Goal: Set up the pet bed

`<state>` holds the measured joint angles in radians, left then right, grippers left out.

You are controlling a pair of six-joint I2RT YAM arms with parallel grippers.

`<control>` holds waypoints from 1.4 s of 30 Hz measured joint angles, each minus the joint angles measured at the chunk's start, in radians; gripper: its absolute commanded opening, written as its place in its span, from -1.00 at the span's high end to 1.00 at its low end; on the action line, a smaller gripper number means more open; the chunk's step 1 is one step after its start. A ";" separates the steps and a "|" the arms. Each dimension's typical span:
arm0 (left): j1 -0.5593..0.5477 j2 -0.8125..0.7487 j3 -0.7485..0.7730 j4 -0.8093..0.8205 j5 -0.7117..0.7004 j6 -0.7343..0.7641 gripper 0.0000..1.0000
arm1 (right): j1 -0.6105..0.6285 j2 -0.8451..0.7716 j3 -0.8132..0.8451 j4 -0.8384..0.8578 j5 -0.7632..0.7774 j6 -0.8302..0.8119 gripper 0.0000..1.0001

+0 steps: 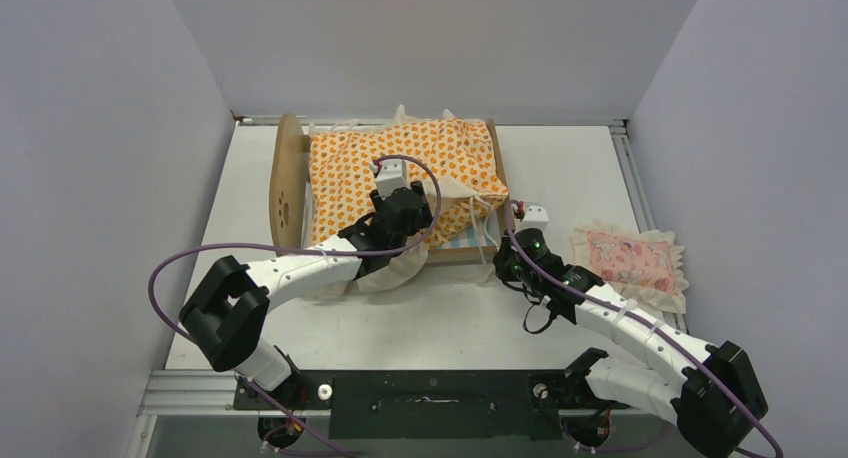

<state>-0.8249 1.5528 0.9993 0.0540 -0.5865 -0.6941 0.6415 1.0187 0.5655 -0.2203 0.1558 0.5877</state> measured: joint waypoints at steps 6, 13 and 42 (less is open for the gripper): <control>0.009 0.000 0.000 0.000 0.001 0.000 -0.08 | 0.000 0.000 0.135 -0.149 0.015 -0.077 0.89; 0.011 0.000 0.000 0.000 0.003 0.000 -0.09 | 0.000 0.003 0.364 -0.172 0.079 -0.211 0.89; 0.011 -0.003 0.000 -0.008 0.075 0.010 -0.10 | -0.079 0.058 0.338 -0.224 0.115 -0.251 0.11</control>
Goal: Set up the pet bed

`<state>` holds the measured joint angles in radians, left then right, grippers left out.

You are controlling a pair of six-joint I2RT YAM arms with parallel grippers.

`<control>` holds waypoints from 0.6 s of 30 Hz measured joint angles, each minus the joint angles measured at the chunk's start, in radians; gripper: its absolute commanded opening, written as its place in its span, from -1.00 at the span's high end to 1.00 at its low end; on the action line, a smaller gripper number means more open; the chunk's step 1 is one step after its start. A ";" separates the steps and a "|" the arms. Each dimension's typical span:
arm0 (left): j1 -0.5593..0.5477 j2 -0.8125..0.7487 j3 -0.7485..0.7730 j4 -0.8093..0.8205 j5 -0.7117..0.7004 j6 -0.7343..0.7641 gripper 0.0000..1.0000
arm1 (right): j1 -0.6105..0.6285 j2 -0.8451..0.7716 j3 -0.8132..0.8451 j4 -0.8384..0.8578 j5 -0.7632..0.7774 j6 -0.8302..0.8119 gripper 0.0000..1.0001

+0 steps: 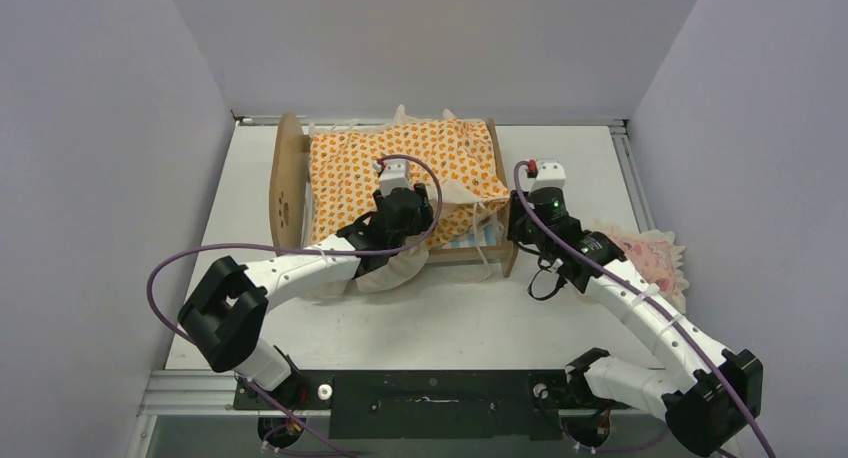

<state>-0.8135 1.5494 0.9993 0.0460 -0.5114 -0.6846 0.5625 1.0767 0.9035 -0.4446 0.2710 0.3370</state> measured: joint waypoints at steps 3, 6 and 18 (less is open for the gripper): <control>-0.003 -0.007 0.003 -0.030 0.030 0.019 -0.15 | -0.064 -0.027 -0.010 -0.020 -0.046 0.000 0.12; -0.012 -0.017 0.030 -0.095 0.058 0.048 -0.18 | -0.098 -0.060 -0.055 -0.020 -0.101 0.004 0.12; -0.066 -0.086 0.151 -0.310 0.074 0.148 -0.21 | -0.097 -0.023 -0.133 0.054 -0.236 0.010 0.17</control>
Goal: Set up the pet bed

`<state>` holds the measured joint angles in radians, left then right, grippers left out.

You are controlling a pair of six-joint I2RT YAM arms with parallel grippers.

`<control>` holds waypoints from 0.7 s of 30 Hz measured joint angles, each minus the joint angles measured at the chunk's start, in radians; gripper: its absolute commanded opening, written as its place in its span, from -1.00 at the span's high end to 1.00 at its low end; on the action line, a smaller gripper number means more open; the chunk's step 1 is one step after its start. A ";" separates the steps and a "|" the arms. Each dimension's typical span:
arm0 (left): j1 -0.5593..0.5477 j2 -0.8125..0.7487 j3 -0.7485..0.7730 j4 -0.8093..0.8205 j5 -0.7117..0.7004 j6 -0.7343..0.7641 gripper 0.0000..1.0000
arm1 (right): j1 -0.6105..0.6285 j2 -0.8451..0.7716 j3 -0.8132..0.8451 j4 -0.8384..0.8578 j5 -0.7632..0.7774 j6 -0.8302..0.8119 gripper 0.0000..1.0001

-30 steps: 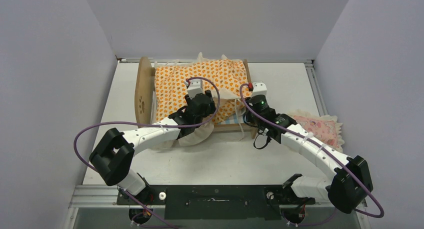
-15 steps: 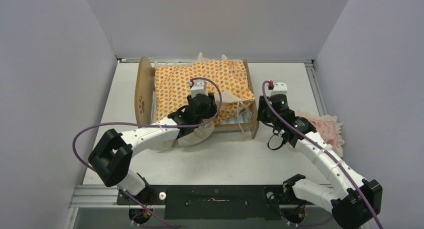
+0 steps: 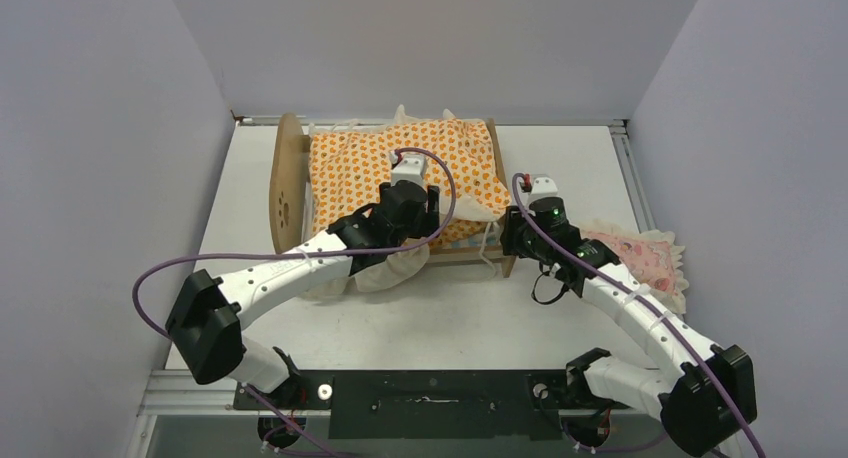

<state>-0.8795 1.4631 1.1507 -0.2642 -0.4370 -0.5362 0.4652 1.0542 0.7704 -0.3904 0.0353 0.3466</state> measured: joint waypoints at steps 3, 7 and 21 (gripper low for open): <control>0.004 0.019 0.003 -0.012 0.000 0.002 -0.22 | 0.000 0.028 0.019 0.000 -0.027 -0.015 0.17; 0.011 0.076 0.025 -0.019 0.002 0.002 -0.22 | -0.001 0.045 0.068 -0.013 -0.050 -0.034 0.16; 0.120 0.148 0.069 -0.026 0.028 -0.012 -0.18 | 0.003 0.102 0.127 0.013 -0.233 -0.046 0.14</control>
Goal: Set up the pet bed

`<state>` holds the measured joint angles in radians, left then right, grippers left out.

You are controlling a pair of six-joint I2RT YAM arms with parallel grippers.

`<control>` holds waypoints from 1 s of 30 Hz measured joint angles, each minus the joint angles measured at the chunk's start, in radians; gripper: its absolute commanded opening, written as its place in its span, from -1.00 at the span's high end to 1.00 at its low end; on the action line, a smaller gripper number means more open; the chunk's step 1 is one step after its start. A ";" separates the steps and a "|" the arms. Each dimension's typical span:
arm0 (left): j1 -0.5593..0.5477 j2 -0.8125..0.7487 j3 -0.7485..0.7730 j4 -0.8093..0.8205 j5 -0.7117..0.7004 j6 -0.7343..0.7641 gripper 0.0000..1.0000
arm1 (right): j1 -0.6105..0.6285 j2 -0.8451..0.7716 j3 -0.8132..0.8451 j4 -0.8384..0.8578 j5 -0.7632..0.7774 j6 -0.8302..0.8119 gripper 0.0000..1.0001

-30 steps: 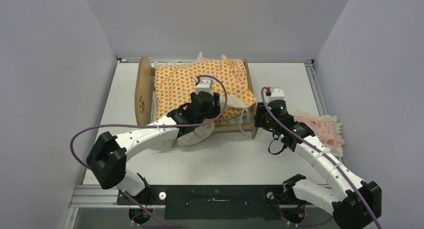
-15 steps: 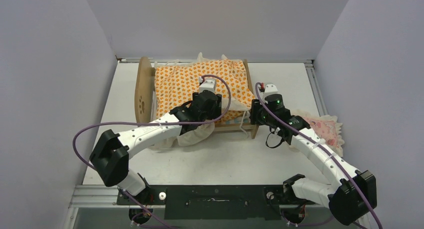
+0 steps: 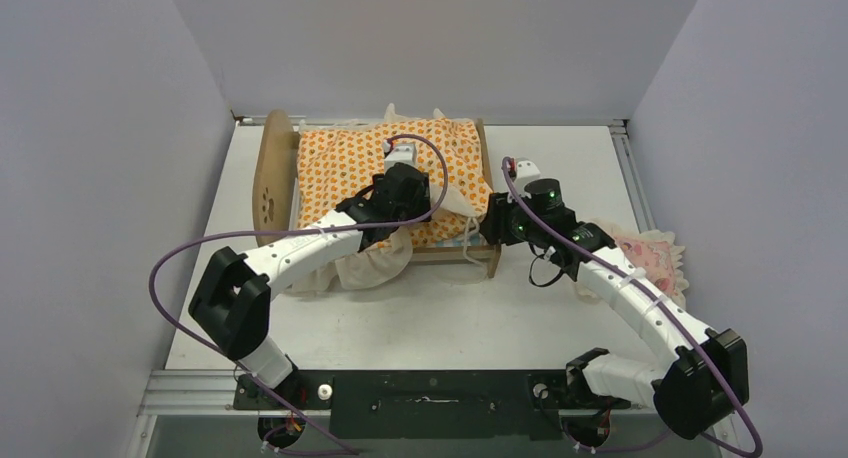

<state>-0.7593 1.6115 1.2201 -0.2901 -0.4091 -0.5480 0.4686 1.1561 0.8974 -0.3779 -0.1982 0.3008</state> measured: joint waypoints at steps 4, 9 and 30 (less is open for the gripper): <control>0.032 0.019 0.010 0.000 0.035 -0.031 -0.13 | 0.016 -0.005 0.019 0.027 -0.015 0.001 0.09; 0.056 0.028 0.010 0.001 0.073 -0.068 -0.13 | 0.031 -0.054 0.022 0.026 -0.004 -0.007 0.10; 0.069 0.027 0.000 0.003 0.100 -0.087 0.11 | 0.084 0.040 0.055 0.051 0.027 -0.110 0.88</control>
<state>-0.6903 1.6386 1.2198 -0.2871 -0.3092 -0.6346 0.5522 1.1961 0.9524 -0.3264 -0.1711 0.1909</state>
